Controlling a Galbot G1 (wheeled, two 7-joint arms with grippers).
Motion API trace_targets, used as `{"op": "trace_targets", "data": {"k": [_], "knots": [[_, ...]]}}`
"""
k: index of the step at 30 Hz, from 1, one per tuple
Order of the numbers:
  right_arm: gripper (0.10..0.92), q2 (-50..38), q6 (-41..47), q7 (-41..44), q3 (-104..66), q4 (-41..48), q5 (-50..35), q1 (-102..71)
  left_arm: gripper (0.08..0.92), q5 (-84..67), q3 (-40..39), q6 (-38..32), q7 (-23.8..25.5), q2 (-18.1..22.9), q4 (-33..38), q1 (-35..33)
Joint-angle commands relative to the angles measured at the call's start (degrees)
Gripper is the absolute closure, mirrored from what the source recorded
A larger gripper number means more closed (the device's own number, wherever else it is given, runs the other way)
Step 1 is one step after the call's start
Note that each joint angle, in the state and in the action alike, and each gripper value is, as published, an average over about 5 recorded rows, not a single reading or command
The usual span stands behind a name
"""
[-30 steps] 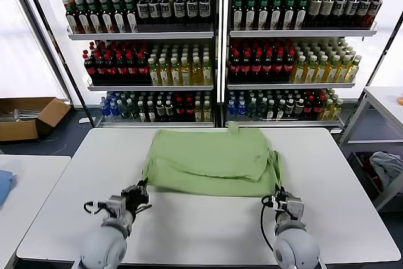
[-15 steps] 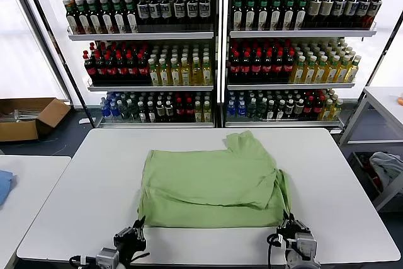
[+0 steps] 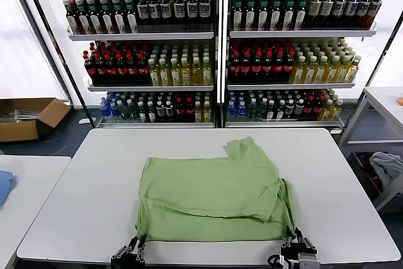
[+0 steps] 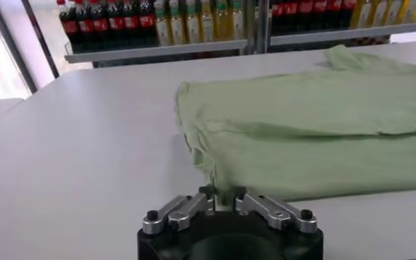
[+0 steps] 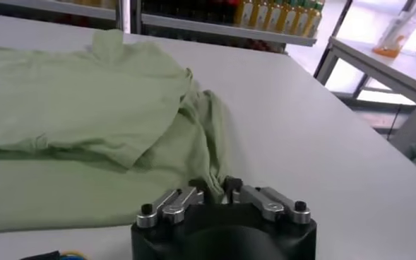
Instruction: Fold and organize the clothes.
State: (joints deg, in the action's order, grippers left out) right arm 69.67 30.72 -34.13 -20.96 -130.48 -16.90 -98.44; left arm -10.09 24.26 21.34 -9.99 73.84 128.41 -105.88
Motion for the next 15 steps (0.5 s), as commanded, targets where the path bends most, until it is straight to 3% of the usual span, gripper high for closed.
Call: {"op": "trace_targets", "data": {"k": [1, 8, 11, 15], "knots": [[0.611, 0.0, -0.8, -1.0, -4.3, -7.5, -0.1, -1.6, 0.700, -0.4, -0.4, -0.2, -1.2, 2.2, 10.0, -2.2], [0.412, 1.3, -8.1, 2.6, -13.2, -6.5, -3.1, 5.8, 0.500, -1.1, 1.8, -2.1, -0.9, 4.0, 13.4, 4.6], [0.325, 0.2, -12.8, 8.0, -17.0, -2.8, -5.5, 8.7, 0.414, -0.3, 2.2, -4.2, 1.2, 5.1, 11.8, 7.5], [0.227, -5.8, -12.8, 19.2, -18.9, 2.2, -8.3, 15.4, 0.301, 0.2, 2.4, -2.8, 5.0, 3.4, 9.5, 12.3]]}}
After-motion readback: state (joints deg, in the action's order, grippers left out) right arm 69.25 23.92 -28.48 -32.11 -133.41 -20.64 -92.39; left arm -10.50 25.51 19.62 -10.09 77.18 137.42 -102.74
